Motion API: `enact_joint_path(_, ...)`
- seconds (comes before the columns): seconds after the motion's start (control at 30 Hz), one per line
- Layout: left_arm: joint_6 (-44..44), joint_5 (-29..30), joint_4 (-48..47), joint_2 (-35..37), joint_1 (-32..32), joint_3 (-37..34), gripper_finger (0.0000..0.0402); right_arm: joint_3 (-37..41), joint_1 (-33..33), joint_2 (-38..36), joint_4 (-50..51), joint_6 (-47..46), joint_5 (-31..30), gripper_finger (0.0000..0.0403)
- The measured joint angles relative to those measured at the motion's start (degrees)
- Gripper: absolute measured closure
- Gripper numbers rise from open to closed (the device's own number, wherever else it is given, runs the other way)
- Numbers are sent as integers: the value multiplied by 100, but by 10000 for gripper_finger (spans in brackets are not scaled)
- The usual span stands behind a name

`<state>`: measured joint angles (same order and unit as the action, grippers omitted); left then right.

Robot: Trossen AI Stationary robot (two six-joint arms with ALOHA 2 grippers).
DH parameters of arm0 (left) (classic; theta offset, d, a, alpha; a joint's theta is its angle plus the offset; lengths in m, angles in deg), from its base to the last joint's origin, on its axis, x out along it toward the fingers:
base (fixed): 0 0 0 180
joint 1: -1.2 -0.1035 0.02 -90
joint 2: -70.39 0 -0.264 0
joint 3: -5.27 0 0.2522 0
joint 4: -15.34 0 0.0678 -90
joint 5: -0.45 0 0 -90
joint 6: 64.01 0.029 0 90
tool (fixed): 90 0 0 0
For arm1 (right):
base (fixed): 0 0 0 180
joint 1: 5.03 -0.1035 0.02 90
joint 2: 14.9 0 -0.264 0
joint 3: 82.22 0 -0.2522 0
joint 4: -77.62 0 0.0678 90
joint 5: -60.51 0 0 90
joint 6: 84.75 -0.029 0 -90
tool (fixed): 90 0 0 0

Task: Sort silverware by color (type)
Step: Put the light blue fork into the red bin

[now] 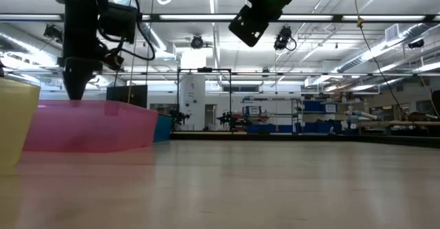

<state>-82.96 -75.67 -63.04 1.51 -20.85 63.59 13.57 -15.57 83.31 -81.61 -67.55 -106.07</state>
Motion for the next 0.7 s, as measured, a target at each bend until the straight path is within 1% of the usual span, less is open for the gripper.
enact_joint_path(0.1, 4, 27, 9, 17, 104, 288, 359, 0, 33, 0, 0, -62, 7, 355)
enact_joint_path(0.27, 169, 27, 18, 48, 541, 763, 359, 0, 51, 0, 44, -66, 24, 354)
enact_joint_path(0.33, 327, -29, 16, 43, 745, 760, 359, 0, 51, 0, 67, -75, 24, 355)
enact_joint_path(0.53, 1183, -966, 212, 35, 1283, 383, 358, 0, 51, 0, 87, -73, 34, 355)
enact_joint_path(0.6, 1220, -1107, 289, 28, 1417, 324, 358, 0, 51, 0, 88, -73, 52, 355)
enact_joint_path(0.7, 1255, -1112, 316, -58, 1507, 317, 358, 0, 51, 0, 87, -73, 170, 354)
